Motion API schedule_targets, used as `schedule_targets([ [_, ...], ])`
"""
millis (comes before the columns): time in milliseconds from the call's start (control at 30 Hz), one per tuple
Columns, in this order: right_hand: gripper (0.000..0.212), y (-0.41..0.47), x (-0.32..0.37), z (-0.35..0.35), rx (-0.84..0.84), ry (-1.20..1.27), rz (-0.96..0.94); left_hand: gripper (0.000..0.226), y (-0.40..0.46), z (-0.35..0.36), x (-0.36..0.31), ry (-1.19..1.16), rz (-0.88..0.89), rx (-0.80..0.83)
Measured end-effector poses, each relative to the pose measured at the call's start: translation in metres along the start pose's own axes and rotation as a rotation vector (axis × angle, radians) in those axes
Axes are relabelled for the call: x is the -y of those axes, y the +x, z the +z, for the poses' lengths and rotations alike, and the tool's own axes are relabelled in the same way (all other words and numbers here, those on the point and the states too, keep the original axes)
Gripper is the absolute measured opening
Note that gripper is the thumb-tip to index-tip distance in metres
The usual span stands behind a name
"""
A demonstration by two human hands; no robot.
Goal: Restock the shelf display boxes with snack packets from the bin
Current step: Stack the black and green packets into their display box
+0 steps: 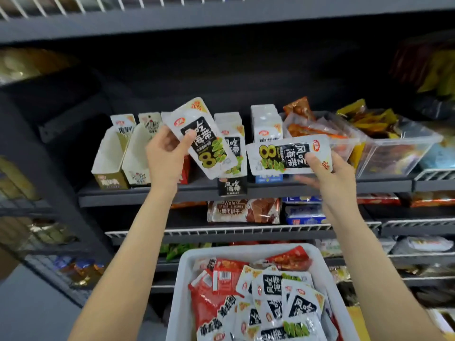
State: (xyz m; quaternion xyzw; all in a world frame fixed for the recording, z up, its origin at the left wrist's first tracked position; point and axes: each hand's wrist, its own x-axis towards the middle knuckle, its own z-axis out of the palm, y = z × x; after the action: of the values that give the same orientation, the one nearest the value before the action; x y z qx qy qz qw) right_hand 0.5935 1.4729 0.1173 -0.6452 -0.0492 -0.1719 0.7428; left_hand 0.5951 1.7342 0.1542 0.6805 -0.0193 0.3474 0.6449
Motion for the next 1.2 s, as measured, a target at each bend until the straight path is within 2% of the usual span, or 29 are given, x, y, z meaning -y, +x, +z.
schedule_targets([
  [100,0.017,0.014,0.01,0.006,-0.008,0.026,-0.039,0.016,0.028,0.019,0.006,0.072,0.075,0.0],
  [233,0.014,0.029,0.017,0.014,-0.081,0.046,-0.109,0.021,0.047,0.038,0.04,0.149,0.027,0.021],
  [367,0.015,0.041,0.018,0.028,-0.037,0.003,-0.164,0.026,0.054,0.049,0.069,0.265,0.011,0.148],
  [467,0.019,0.052,0.015,0.041,0.013,-0.102,-0.201,0.03,0.054,0.051,0.085,0.481,0.076,0.315],
  [533,0.023,0.059,0.012,0.051,0.053,-0.206,-0.23,0.034,0.058,0.048,0.092,0.613,0.125,0.362],
  [700,0.018,0.079,0.014,0.08,0.149,-0.477,-0.374,0.021,0.071,0.037,0.091,0.576,0.113,0.447],
  [767,0.022,0.088,0.015,0.095,0.198,-0.591,-0.41,0.018,0.073,0.037,0.087,0.587,0.143,0.432],
  [900,0.024,0.099,-0.002,0.119,0.208,-0.857,-0.433,0.015,0.077,0.042,0.089,0.494,0.134,0.283],
  [1033,0.031,0.105,-0.033,0.129,0.155,-0.974,-0.413,0.022,0.072,0.048,0.095,0.479,0.066,0.272],
  [1200,0.039,0.097,-0.054,0.131,0.131,-1.143,-0.487,0.034,0.066,0.046,0.09,0.485,0.031,0.279],
])
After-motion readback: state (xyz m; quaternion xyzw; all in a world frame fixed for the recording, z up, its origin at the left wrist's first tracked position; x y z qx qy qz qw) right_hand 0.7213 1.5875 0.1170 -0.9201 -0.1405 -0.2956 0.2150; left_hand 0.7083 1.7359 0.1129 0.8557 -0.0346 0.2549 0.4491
